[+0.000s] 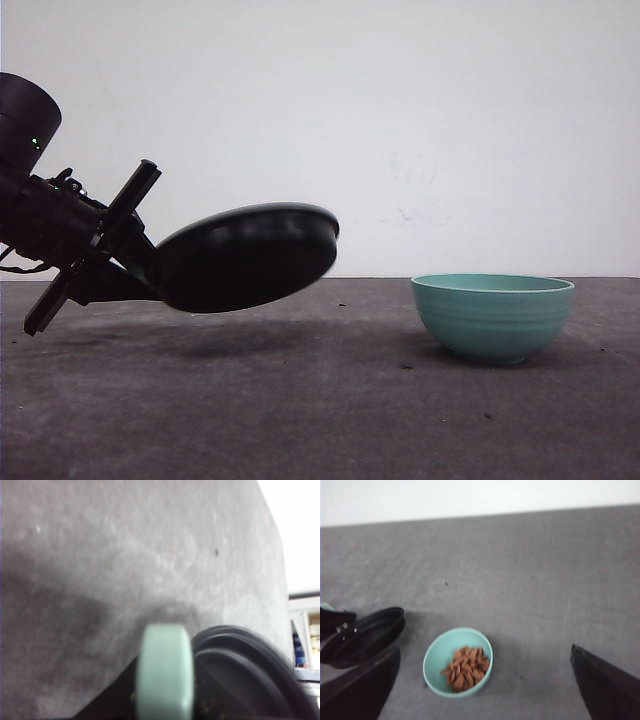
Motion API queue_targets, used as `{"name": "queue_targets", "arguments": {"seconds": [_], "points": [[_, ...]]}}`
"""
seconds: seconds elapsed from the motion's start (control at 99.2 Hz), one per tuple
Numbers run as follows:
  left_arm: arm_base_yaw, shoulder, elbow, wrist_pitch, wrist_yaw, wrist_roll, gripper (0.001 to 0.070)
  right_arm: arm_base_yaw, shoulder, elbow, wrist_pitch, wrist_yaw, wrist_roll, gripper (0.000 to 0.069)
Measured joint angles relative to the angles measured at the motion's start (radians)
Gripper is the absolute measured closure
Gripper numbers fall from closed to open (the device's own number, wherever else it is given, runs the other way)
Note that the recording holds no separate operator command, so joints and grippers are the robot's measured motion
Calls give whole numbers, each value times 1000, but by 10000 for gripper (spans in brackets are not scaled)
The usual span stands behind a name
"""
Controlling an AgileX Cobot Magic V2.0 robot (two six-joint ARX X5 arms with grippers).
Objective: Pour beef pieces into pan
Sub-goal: 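Lower the right gripper to the mint-green bowl rim and grasp it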
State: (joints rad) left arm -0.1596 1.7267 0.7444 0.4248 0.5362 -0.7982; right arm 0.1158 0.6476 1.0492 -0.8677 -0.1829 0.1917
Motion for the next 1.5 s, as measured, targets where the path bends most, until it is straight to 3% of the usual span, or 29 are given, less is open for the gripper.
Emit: {"name": "queue_targets", "arguments": {"seconds": [0.121, 0.242, 0.424, 0.504, 0.605, 0.656, 0.978, 1.19, 1.432, 1.503], "points": [[-2, -40, 0, -66, -7, 14, 658, 0, 0, 0, -36, 3, -3, 9], [-19, -183, 0, -146, -27, 76, 658, 0, 18, 0, -23, 48, -10, 10], [-77, -445, 0, -357, -173, 164, 658, -2, 142, -7, 89, 75, -12, 13], [-98, -546, 0, -452, -211, 197, 658, -1, 243, -17, 130, 25, -12, 76], [-124, -652, 0, -522, -212, 208, 658, -1, 415, -23, 198, -50, -12, 235], [-133, -694, 0, -542, -209, 207, 658, -1, 496, -24, 227, -82, -11, 279], [-140, -845, 0, -637, -206, 203, 659, -2, 890, -25, 299, -199, -5, 344], [-140, -848, 0, -689, -206, 203, 659, -2, 974, -26, 336, -203, 3, 371], [-140, -848, 0, -690, -206, 207, 659, 0, 999, -26, 392, -209, 27, 622], [-140, -847, 0, -690, -206, 207, 659, 2, 1000, -26, 395, -210, 29, 662]]}}
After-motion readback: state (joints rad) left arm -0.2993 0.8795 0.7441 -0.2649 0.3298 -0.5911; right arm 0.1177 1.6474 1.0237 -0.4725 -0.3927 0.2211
